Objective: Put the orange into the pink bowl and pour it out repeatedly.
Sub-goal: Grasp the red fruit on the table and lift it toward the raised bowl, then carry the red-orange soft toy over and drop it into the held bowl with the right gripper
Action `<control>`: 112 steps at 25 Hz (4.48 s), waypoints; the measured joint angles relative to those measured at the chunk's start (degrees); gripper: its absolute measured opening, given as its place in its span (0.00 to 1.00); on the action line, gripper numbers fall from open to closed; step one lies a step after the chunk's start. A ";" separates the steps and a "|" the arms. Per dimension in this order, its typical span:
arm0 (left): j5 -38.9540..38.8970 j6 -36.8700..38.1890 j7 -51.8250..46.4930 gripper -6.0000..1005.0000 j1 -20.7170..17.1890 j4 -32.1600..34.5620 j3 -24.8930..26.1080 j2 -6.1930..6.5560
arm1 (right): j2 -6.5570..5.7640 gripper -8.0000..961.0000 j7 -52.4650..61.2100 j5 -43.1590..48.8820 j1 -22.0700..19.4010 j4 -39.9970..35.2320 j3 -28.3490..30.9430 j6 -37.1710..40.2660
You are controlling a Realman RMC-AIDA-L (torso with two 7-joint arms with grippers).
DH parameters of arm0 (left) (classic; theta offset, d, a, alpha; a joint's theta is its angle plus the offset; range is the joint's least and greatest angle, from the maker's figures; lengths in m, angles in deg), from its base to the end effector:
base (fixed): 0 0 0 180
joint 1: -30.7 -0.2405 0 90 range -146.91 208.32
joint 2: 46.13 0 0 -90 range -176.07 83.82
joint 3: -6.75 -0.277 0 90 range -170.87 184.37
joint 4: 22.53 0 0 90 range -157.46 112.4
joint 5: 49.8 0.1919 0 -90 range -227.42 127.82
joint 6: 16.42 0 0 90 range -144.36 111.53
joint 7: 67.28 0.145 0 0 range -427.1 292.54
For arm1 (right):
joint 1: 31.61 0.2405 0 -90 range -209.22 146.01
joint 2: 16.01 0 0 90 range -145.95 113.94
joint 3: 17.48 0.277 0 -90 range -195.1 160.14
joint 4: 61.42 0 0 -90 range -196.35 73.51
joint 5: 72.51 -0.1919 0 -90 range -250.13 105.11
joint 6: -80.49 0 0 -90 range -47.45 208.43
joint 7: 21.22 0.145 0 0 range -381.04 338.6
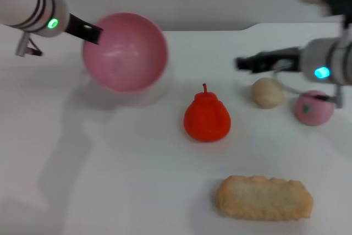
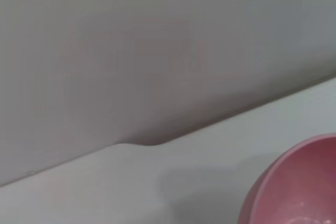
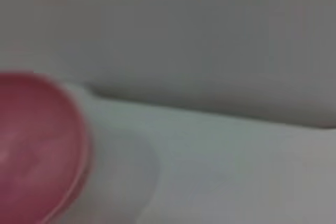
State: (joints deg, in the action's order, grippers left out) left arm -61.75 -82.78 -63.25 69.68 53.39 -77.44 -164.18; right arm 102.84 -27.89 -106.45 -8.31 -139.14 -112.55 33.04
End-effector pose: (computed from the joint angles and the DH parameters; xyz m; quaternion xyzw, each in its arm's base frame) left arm -0.1823 0.4210 0.0171 -0.8108 -0.3816 0.0927 0.4341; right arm 0.2033 0.3686 -0.0372 -0.8313 0.4333 0.0592 0.3432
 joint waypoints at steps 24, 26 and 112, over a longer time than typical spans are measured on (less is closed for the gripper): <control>6.72 0.36 -2.38 0.04 2.32 -1.64 0.54 0.11 | 0.27 0.59 -2.45 -11.78 9.53 15.94 -9.77 4.63; 6.84 0.33 -2.36 0.04 2.37 -1.49 0.03 0.06 | 0.31 0.59 -3.13 -13.09 10.43 17.74 -9.86 4.69; -14.41 -3.78 -0.10 0.05 12.59 -7.83 -13.31 -0.65 | -0.02 0.30 -7.73 -8.52 -4.78 -19.97 -3.03 -9.13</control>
State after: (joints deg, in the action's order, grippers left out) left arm -76.15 -86.56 -63.35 82.27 45.56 -90.75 -164.83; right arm 102.82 -35.62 -114.97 -13.09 -159.11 -115.58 23.91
